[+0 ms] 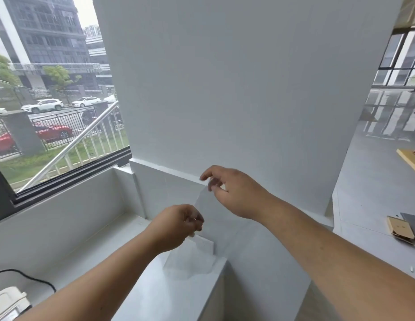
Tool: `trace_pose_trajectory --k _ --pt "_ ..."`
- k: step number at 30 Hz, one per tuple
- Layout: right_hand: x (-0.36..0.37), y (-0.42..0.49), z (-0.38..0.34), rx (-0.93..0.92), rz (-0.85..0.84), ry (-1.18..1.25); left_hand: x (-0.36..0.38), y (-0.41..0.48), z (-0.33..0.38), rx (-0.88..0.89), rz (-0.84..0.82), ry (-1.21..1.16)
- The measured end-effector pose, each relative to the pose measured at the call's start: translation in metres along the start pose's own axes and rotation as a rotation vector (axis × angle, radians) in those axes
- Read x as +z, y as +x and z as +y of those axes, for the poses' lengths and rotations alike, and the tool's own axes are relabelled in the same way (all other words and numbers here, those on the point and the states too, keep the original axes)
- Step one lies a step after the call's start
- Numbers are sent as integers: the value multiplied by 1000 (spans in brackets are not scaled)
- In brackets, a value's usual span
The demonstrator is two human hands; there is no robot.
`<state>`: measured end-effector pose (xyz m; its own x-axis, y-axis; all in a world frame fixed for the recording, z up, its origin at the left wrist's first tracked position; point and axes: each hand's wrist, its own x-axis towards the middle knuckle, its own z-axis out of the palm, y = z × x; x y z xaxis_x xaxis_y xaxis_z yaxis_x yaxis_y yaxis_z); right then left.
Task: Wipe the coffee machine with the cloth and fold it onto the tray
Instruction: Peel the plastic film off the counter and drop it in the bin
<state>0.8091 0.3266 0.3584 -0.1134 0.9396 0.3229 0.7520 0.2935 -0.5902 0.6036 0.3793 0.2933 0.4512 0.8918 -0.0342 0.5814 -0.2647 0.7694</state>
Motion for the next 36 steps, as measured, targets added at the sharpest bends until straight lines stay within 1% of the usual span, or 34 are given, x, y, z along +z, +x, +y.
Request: trace_pose_trajectory --k 2,5,7,10,12,13,14,16,18,19,21,25,29,32,36 --pt "-2 4 12 -4 124 -9 -5 1 7 -22 42 -108" --pt "-2 8 29 61 290 63 -19 2 14 -61 93 -258" --pt "0 11 36 85 333 169 -32 -1 13 -65 114 -343" --pt "4 17 41 110 320 378 -54 -6 8 -77 135 -459" --pt "7 23 41 150 259 509 -69 -9 4 -93 154 -545" --pt "8 27 41 179 201 596 -75 -11 1 -100 169 -580" --pt "10 31 42 211 118 703 -80 -12 -1 -106 187 -612" --pt "19 38 44 258 -110 886 -86 -16 -6 -117 227 -670" --pt "30 40 44 271 -330 950 -90 -20 -9 -125 257 -715" --pt "38 41 44 272 -394 945 -91 -22 -11 -129 272 -727" --pt "52 45 45 283 -426 944 -91 -28 -16 -143 301 -726" --pt "72 51 43 343 -422 1078 -89 -39 -27 -182 337 -723" --pt "89 51 46 353 -554 1241 -82 -42 -36 -229 364 -747" --pt "100 50 52 340 -609 1187 -73 -43 -41 -259 335 -720" --pt "109 51 65 332 -549 1137 -60 -42 -47 -312 315 -693"
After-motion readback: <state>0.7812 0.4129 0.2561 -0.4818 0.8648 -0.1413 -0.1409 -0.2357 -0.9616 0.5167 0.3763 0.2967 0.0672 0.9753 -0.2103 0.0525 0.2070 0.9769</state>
